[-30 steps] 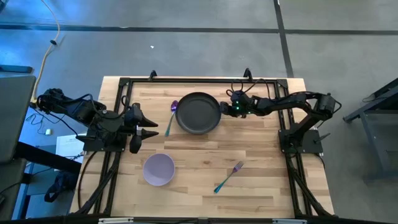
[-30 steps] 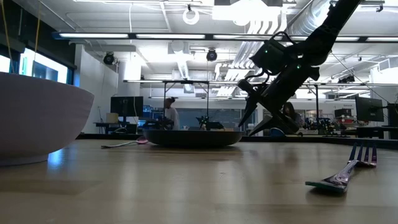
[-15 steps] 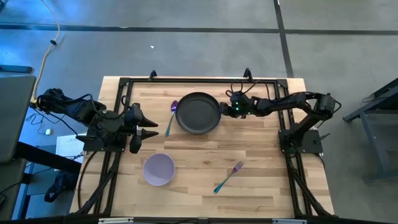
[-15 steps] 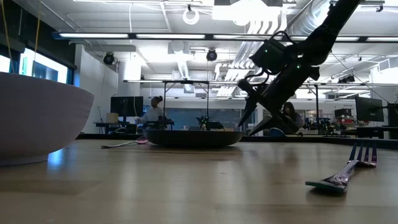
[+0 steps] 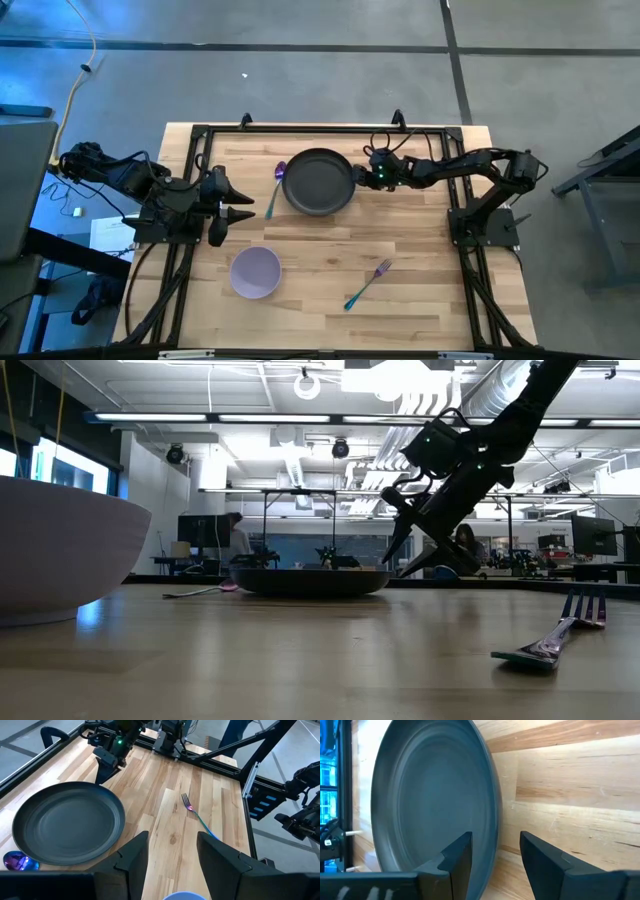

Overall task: Set table place
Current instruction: Move the black plate to the center

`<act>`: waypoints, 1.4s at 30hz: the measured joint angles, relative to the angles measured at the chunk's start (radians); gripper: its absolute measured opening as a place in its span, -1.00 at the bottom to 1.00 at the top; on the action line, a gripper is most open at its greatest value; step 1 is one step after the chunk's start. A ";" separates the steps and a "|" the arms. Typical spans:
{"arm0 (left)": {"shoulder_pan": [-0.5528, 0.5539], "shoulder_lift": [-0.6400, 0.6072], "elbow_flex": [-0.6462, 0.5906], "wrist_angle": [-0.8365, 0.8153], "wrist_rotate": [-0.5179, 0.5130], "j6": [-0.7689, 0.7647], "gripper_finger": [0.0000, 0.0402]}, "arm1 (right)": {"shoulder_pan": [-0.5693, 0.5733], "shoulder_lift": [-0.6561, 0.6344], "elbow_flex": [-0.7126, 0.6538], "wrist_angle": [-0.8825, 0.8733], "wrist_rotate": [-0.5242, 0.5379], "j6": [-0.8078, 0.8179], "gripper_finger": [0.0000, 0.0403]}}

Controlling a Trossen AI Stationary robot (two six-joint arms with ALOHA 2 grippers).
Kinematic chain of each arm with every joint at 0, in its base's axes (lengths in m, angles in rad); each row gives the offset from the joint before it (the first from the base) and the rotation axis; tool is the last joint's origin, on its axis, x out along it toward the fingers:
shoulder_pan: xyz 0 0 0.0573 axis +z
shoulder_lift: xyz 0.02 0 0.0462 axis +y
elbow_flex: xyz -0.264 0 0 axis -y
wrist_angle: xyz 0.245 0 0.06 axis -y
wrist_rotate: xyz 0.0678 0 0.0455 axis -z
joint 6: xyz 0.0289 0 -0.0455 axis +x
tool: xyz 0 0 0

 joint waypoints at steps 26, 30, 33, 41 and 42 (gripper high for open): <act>0.000 0.000 0.000 -0.002 -0.034 0.025 -0.22 | 0.024 0.010 -0.001 -0.002 0.021 0.022 -0.23; 0.000 0.000 0.000 -0.002 -0.034 0.027 -0.22 | 0.040 0.072 0.032 -0.010 -0.008 0.023 -0.23; 0.000 0.000 0.000 -0.003 -0.034 0.021 -0.22 | 0.054 0.112 0.092 -0.007 -0.010 -0.018 -0.23; 0.000 0.000 0.000 -0.024 -0.025 -0.028 -0.22 | 0.025 0.132 0.190 -0.187 -0.006 -0.097 -0.23; 0.000 0.000 0.000 -0.029 -0.025 -0.033 -0.22 | 0.022 0.132 0.190 -0.191 -0.006 -0.096 -0.23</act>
